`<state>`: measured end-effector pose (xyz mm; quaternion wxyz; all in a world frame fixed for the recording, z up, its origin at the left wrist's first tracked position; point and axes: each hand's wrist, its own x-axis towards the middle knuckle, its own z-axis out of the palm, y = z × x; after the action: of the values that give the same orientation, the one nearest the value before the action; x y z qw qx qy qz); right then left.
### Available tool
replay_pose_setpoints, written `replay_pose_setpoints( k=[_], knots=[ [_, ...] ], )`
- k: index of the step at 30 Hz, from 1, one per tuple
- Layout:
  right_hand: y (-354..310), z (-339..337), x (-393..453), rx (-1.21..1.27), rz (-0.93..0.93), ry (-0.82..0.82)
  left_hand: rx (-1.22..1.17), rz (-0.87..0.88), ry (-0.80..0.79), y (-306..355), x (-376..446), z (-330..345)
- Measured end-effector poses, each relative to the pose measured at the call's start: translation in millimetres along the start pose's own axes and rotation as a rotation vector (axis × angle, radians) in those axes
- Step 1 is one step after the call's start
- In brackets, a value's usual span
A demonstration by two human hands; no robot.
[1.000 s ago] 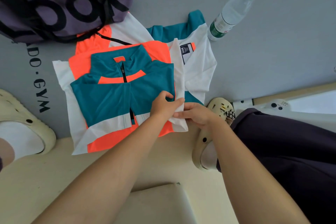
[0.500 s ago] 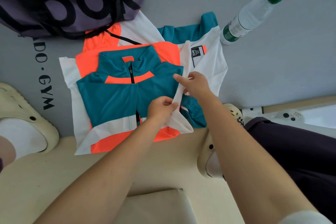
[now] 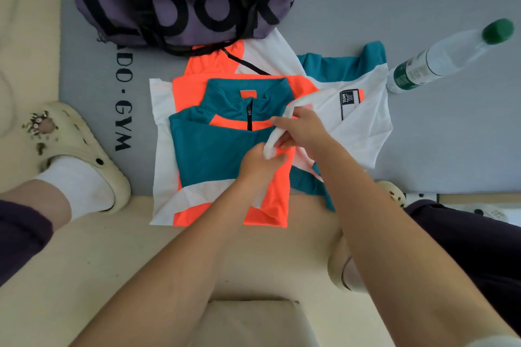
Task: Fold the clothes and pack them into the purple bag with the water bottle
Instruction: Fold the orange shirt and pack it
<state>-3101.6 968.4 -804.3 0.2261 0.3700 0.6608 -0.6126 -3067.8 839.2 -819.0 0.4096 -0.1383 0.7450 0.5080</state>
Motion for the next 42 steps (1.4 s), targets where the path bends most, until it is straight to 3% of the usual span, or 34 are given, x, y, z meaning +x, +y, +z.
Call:
replay_pose_setpoints(
  k=[4, 11, 13, 17, 19, 21, 24, 28, 31, 33, 36, 40, 42],
  knots=[
    [-20.5, 55.5, 8.1, -0.139, -0.082, -0.008, 0.062, 0.04, 0.092, -11.6, -6.2, -63.0],
    [-42.8, 178.9, 3.6, -0.19, -0.261, -0.213, -0.033, -0.027, 0.369, -56.2, -10.8, -175.8],
    [-33.9, 178.5, 4.8, -0.227, -0.29, -0.189, -0.056, -0.049, 0.397, -70.0, -7.7, -189.3],
    [-0.5, 122.9, 4.7, -0.316, -0.268, 0.212, -0.003, -0.094, 0.412, -87.5, 5.3, -193.8],
    [18.8, 98.6, 2.9, -0.369, -0.161, 0.29, 0.012, -0.097, 0.445, -92.6, 10.1, -192.3],
    [34.0, 92.0, 2.2, -0.405, -0.014, 0.18, 0.06, -0.1, 0.47, -96.0, 12.3, -192.1],
    [43.0, 105.5, -3.1, -0.251, 0.09, 0.019, 0.119, -0.105, 0.489, -98.1, 11.0, -194.4],
    [45.0, 121.3, -3.4, -0.289, 0.082, 0.049, 0.159, -0.19, 0.455, -100.2, 6.5, -200.0],
    [43.8, 115.3, -2.0, -0.298, 0.016, 0.085, 0.368, -0.282, 0.45, -91.7, 0.6, -201.7],
    [43.4, 105.2, -0.7, -0.266, -0.062, 0.14, 0.527, -0.193, 0.579, -77.5, 0.7, -196.3],
    [44.2, 91.9, 3.0, -0.161, -0.077, 0.215, 0.659, 0.168, 0.643, -41.0, 9.9, -173.2],
    [47.7, 75.8, 8.7, -0.349, 0.027, -0.067, 0.842, 0.524, 0.504, 11.2, 32.8, -130.8],
    [46.4, 63.0, 13.8, -0.52, -0.007, -0.198, 1.025, 0.691, 0.271, 30.2, 44.3, -110.7]
  ],
)
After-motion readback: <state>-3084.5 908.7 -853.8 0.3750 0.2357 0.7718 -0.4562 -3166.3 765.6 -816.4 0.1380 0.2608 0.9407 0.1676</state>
